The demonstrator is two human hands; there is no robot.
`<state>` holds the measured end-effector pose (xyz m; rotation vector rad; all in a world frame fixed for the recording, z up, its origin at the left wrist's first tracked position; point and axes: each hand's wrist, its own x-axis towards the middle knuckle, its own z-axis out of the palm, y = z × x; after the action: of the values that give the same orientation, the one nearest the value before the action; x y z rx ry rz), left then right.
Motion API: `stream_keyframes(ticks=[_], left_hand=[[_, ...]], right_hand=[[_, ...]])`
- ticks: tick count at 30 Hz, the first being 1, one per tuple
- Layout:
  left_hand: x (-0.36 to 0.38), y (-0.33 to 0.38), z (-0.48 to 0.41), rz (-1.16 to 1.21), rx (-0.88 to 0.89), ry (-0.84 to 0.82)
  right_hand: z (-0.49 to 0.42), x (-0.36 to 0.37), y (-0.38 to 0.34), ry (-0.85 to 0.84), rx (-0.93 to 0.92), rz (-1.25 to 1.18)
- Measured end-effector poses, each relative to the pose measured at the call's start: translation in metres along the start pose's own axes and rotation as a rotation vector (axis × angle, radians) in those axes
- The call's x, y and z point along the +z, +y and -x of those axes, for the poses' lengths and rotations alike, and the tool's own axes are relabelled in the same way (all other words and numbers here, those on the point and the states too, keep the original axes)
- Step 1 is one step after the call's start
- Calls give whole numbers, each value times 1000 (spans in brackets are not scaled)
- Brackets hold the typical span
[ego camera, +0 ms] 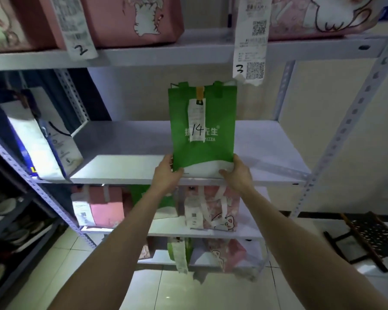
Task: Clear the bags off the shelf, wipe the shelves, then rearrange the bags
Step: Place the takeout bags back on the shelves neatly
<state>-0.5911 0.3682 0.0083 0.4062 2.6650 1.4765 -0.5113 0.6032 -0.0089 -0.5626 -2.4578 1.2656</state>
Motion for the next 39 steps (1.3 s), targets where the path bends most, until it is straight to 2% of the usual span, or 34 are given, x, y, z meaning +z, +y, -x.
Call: stream_keyframes(ticks=[7, 15, 23, 30, 36, 39], left_hand=[[-104, -70, -5, -3, -46, 103], [-172, -117, -27, 0, -31, 86], [-189, -133, -33, -2, 52, 4], [-193, -125, -21, 12, 79, -81], [-212, -139, 23, 46, 7, -34], [-221, -154, 58, -50, -29, -55]], right_hand=[[2, 105, -76, -114, -83, 10], [8, 178, -126, -86, -70, 3], [23, 193, -137, -9, 7, 47], [46, 175, -140, 1, 81, 39], [86, 164, -128, -9, 75, 3], [118, 169, -118, -77, 102, 54]])
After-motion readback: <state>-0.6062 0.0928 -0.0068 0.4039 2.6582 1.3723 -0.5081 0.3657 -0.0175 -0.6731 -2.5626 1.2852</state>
